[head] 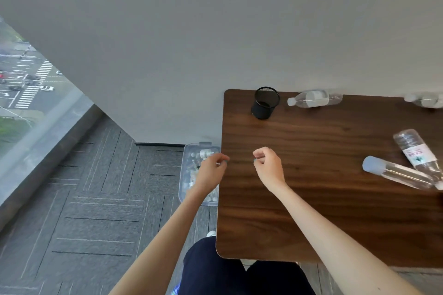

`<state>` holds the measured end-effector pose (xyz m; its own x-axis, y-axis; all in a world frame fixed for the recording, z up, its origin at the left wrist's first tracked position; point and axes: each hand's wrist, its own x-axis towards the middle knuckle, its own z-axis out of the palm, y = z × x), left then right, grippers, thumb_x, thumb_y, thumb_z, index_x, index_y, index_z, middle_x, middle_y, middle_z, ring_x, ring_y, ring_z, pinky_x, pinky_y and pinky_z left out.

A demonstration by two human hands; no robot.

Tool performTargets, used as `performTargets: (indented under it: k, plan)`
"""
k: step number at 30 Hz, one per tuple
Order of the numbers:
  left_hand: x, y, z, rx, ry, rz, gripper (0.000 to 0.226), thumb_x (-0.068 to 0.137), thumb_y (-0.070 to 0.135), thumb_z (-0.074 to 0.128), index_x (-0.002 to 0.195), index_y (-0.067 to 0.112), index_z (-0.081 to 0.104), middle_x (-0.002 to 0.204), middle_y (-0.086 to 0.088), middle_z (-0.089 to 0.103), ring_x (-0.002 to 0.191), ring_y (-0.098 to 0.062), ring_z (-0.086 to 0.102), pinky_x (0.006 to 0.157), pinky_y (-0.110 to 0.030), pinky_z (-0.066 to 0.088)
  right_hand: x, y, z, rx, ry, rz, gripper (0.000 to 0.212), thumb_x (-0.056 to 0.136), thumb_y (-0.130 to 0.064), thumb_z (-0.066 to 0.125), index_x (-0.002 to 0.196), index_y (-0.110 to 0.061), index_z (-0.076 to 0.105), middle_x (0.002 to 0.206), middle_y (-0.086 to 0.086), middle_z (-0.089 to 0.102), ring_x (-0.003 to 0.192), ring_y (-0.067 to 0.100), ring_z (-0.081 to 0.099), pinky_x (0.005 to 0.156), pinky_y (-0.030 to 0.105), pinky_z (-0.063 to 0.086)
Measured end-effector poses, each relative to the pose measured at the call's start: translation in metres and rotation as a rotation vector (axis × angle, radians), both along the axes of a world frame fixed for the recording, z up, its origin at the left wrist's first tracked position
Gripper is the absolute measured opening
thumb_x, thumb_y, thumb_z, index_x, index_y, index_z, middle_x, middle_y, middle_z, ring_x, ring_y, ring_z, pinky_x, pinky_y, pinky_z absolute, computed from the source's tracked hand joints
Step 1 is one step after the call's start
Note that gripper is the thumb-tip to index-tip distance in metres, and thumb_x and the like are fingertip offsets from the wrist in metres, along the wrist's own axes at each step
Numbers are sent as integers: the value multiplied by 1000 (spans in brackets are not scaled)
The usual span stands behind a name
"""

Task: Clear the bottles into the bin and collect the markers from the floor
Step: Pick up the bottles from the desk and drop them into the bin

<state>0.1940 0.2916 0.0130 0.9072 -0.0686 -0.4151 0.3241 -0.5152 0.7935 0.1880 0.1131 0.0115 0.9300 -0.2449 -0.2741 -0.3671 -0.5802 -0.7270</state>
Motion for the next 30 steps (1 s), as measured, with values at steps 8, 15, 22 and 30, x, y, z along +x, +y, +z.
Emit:
performTargets:
  k: [8,15,22,30]
  plan:
    - [-23,-133,0,54,15,5,20,92,19,53,102,25,70,88,6,66,80,-15,62,74,-30,50,-17,-143,4,36,-17,-35,20,92,-5,57,109,-15,62,111,-1,61,94,12,61,76,21,48]
    - [-51,-259,-3,45,15,39,21,91,18,52,100,26,69,82,9,63,71,-12,55,68,-26,44,-32,-279,3,38,15,-22,20,92,-5,56,108,-16,61,112,1,63,96,13,60,81,25,50]
    - [-61,-350,-1,44,42,-1,22,93,19,51,105,24,68,91,8,65,65,-7,53,59,-24,42,-44,-385,2,-194,-1,62,40,85,-10,67,122,-15,51,126,4,53,114,18,54,85,27,47]
    - [-62,-387,-14,120,99,-40,22,92,17,52,105,25,67,107,5,69,100,-11,63,82,-27,50,-47,-473,-38,-595,245,357,116,74,-53,76,154,-24,-3,164,7,1,151,27,0,120,47,11]
